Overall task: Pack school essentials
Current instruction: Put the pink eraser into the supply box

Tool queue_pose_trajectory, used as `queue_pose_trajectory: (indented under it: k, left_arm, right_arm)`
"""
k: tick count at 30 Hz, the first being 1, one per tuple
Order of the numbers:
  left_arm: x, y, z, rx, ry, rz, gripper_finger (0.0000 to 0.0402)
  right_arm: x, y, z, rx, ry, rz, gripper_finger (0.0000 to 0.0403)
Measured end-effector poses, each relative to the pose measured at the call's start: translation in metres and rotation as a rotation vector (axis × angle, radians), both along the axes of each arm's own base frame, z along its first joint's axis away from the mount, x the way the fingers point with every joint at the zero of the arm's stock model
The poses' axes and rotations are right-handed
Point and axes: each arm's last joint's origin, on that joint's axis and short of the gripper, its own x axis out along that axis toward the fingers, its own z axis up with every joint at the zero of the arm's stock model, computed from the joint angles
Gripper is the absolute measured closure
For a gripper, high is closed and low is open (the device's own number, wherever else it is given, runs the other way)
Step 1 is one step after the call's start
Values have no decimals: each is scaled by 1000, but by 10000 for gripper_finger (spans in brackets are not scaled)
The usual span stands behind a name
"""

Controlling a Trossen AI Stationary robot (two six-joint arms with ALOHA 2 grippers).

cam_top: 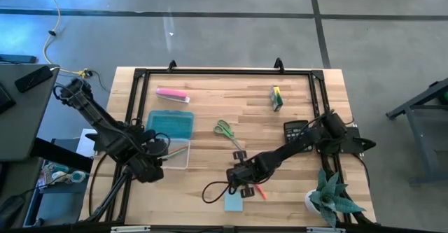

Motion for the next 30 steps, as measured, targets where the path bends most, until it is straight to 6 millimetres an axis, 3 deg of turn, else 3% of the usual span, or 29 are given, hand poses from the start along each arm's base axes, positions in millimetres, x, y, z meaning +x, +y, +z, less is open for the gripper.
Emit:
queue_pose_trajectory:
  k: [9, 13, 19, 30]
  left_arm:
    - [12, 19, -38, -4, -37, 33, 284]
    - [24, 36, -49, -7, -84, 62, 284]
    - [26, 62, -69, -86, -33, 189, 284]
    - [40, 70, -89, -177, -93, 256, 284]
  right_arm:
    - [-1, -12, 29, -35, -78, -5, 336]
    - [-4, -18, 43, -75, -113, -31, 336]
    - [-13, -27, 62, -124, -126, -68, 336]
    - [-23, -50, 93, -136, -163, -127, 336]
